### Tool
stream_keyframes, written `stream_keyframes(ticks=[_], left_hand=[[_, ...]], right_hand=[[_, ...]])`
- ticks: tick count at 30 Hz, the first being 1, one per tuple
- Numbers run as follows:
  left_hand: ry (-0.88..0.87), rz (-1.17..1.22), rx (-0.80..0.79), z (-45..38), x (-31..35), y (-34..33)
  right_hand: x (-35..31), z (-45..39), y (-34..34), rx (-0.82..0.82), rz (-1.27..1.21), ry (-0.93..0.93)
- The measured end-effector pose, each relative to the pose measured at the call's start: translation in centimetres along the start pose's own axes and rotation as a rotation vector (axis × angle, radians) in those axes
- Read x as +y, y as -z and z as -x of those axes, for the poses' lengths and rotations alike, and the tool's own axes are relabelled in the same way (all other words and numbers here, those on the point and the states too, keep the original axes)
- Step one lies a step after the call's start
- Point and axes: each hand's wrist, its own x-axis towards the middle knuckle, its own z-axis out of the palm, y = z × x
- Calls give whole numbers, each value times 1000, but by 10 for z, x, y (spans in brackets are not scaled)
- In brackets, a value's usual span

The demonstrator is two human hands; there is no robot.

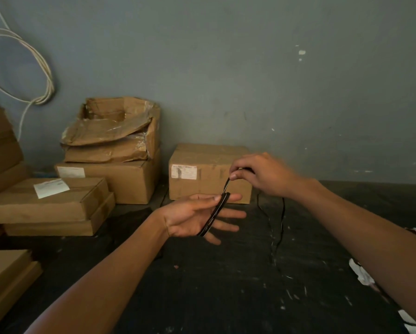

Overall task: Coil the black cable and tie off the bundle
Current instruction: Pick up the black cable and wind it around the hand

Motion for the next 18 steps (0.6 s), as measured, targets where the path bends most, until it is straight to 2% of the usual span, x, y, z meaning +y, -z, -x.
stream_keyframes(ticks=[9, 14, 18], left_hand=[[-115, 18, -49, -3, 23, -10], [-171, 61, -64, -10, 37, -11], [-193, 109, -79, -20, 37, -10]], right_hand=[[28, 21, -60, -13, -478, -102], [14, 44, -110, -14, -563, -210], [-9, 55, -137, -1, -653, -213]])
